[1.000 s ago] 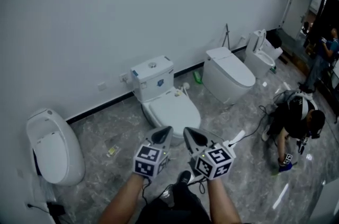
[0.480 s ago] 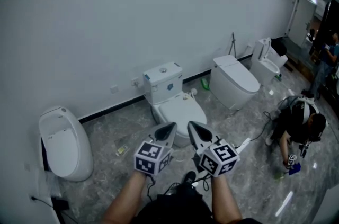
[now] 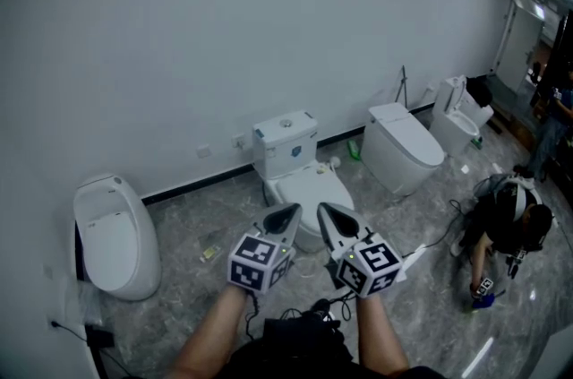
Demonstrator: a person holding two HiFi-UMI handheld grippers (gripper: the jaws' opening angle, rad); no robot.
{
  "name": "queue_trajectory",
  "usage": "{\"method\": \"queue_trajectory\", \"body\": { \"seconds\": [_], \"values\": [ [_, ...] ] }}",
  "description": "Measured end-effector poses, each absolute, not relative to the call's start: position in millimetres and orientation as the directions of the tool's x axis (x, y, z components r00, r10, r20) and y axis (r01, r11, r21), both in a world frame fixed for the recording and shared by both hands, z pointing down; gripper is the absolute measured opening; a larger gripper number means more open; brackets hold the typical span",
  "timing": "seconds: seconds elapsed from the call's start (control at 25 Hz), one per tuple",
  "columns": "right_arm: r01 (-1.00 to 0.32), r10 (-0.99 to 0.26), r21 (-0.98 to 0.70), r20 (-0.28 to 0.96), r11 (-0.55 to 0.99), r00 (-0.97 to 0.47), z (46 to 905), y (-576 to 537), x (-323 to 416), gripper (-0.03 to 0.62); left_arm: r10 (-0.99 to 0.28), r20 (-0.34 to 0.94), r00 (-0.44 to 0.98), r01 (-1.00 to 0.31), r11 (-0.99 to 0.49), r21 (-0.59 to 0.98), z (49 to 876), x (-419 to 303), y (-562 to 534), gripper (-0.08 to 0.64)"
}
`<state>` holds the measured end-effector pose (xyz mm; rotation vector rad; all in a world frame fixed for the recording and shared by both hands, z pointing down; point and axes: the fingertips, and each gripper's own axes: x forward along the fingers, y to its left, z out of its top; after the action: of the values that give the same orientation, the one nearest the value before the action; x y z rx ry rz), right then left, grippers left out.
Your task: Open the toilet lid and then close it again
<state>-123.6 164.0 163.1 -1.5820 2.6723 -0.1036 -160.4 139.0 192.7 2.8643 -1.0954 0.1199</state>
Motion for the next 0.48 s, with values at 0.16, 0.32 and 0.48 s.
{"method": "queue_trajectory", "body": {
  "seconds": [0.16,0.32,0.48],
  "values": [
    [-0.873,-0.875,-0.062,-0.001,0.483,-0.484,157,166,-122,0.009,-0.666,0.089,0.741,-0.670,-0.742,0.029,186,-158,142,0.008],
    [-0.869,-0.870,-0.054,0.003,0.492,-0.493,153,161,-119,0.009,-0.664,0.084,0.743,-0.667,-0.744,0.022,181,-152,139,0.008],
    [-0.863,-0.865,-0.057,0.004,0.501,-0.502,156,161,-116,0.009,-0.669,0.094,0.738,-0.673,-0.739,0.021,184,-148,141,0.008]
  ]
}}
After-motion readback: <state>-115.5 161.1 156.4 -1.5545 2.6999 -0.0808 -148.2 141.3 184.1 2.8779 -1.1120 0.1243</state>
